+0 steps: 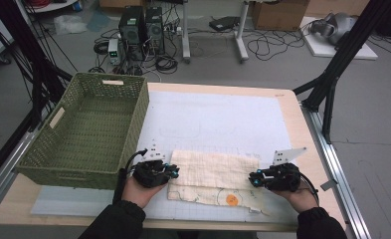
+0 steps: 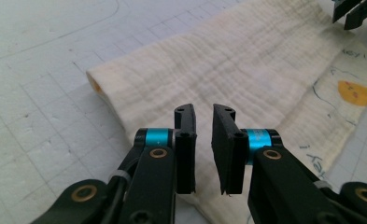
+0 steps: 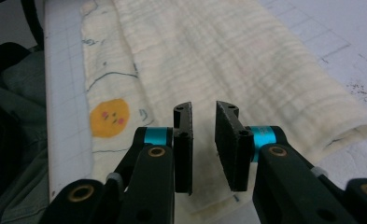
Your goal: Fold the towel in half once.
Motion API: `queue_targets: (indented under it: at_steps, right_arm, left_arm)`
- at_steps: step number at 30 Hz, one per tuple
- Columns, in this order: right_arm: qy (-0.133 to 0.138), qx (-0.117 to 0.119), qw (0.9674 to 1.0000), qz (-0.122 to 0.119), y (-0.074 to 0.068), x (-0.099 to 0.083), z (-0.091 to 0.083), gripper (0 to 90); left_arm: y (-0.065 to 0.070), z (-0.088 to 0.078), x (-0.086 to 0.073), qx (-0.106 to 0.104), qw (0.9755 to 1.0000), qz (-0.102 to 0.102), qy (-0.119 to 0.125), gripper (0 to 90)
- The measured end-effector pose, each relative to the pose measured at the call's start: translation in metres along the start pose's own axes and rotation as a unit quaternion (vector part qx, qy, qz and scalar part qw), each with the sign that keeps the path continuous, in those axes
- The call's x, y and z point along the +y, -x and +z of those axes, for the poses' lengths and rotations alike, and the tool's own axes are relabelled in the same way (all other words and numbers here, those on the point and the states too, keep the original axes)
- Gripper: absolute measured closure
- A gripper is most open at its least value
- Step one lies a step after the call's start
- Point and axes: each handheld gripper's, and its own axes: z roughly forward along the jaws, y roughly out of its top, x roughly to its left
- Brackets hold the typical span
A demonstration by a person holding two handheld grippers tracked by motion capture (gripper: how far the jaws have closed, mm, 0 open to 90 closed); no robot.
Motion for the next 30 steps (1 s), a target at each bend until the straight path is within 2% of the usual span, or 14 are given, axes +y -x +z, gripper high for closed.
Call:
queue_targets:
  at_steps: [3,8,9,11,12,13,15,17,21,23,25,30]
  right_arm:
    - [-0.006,0.001,0.9998,-0.021,-0.007,-0.003,0.0,71.9]
    - [-0.04,0.002,0.9982,-0.044,-0.014,-0.007,0.012,69.9]
    - [-0.051,0.001,0.9976,-0.047,-0.015,-0.008,0.015,70.6]
    - [-0.049,-0.006,0.9974,-0.053,-0.015,-0.007,0.017,78.1]
    - [-0.052,-0.009,0.9971,-0.055,-0.014,-0.006,0.016,83.7]
    - [-0.053,-0.007,0.9974,-0.048,-0.013,-0.006,0.016,85.4]
    - [-0.052,0.0,0.9978,-0.04,-0.011,-0.004,0.017,86.3]
    - [-0.044,0.004,0.9984,-0.034,-0.01,-0.003,0.015,86.7]
    - [-0.022,0.005,0.9994,-0.026,-0.008,0.001,0.007,86.8]
    - [-0.012,0.002,0.9996,-0.026,-0.007,0.003,0.002,86.8]
    - [0.0,0.003,0.9997,-0.024,-0.007,0.006,-0.003,86.7]
    - [0.015,0.004,0.9993,-0.033,-0.013,0.012,-0.014,86.8]
  left_arm:
    - [0.001,0.003,-0.004,-0.012,0.9998,0.005,-0.014,76.7]
    - [0.004,0.016,-0.013,-0.021,0.9987,0.013,-0.044,77.0]
    - [0.006,0.018,-0.015,-0.018,0.999,0.015,-0.039,77.5]
    - [0.007,0.019,-0.015,-0.013,0.9993,0.01,-0.034,78.5]
    - [0.007,0.019,-0.015,-0.012,0.9992,0.015,-0.035,80.7]
    - [0.006,0.02,-0.015,-0.012,0.9993,0.013,-0.034,83.1]
    - [0.006,0.02,-0.013,-0.01,0.9991,0.01,-0.039,88.7]
    - [0.007,0.019,-0.012,-0.009,0.9992,0.013,-0.037,89.2]
    - [0.005,0.013,-0.008,-0.016,0.9996,-0.002,-0.022,89.4]
    - [0.004,0.009,-0.005,-0.021,0.9997,-0.011,-0.009,89.4]
    - [0.003,0.005,-0.001,-0.017,0.9998,-0.01,-0.001,89.4]
    - [0.007,-0.005,0.003,-0.028,0.9994,-0.015,0.013,89.4]
